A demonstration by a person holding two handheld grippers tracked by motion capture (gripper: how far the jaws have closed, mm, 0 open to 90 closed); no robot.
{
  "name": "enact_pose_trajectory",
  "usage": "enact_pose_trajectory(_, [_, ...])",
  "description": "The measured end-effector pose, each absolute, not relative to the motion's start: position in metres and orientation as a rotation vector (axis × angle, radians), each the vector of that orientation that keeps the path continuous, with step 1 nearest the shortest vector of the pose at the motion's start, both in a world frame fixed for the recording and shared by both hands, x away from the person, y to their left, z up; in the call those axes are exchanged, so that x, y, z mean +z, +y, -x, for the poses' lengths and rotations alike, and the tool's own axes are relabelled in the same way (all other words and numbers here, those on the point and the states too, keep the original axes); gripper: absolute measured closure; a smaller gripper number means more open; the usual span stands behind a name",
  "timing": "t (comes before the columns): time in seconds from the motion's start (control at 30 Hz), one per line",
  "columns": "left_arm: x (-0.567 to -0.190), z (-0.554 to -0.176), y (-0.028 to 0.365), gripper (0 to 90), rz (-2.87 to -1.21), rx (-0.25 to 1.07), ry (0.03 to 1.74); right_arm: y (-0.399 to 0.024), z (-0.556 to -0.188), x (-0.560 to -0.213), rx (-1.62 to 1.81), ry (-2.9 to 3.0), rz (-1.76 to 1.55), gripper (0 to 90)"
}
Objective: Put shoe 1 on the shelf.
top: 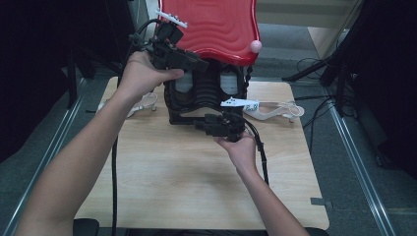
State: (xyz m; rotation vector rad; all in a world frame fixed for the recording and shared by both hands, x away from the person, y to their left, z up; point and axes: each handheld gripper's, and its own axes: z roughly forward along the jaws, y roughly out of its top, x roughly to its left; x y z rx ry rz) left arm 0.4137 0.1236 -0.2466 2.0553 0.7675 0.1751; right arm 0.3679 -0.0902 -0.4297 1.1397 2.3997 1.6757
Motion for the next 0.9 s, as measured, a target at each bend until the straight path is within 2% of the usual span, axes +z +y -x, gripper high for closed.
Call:
enact_pose_trajectory(0.1, [-0.255, -0.409, 0.127, 47.8, -2.053, 0.168, 0.764, -0.096, -0.365, -0.431, 1.702, 2.392, -1.151, 33.7])
enact_pose_trajectory(0.33, [-0.270, -0.399, 0.132, 47.4, -2.052, 0.160, 0.762, -0.105, -0.359, -0.436, 1.730, 2.448, -1.096, 33.2])
enact_pose_trajectory(0.5, [-0.281, -0.392, 0.139, 47.2, -2.058, 0.150, 0.761, -0.112, -0.355, -0.441, 1.724, 2.469, -1.085, 38.9])
enact_pose_trajectory(0.6, [-0.289, -0.389, 0.144, 46.8, -2.063, 0.152, 0.761, -0.114, -0.351, -0.444, 1.678, 2.521, -1.038, 47.3])
enact_pose_trajectory(0.67, [-0.295, -0.387, 0.146, 46.3, -2.067, 0.160, 0.773, -0.117, -0.350, -0.445, 1.691, 2.518, -1.043, 49.6])
enact_pose_trajectory(0.77, [-0.304, -0.383, 0.151, 46.2, -2.066, 0.162, 0.781, -0.120, -0.347, -0.444, 1.710, 2.505, -1.013, 52.2])
enact_pose_trajectory(0.9, [-0.317, -0.379, 0.158, 45.9, -2.063, 0.154, 0.799, -0.125, -0.343, -0.445, 1.729, 2.491, -1.012, 49.9])
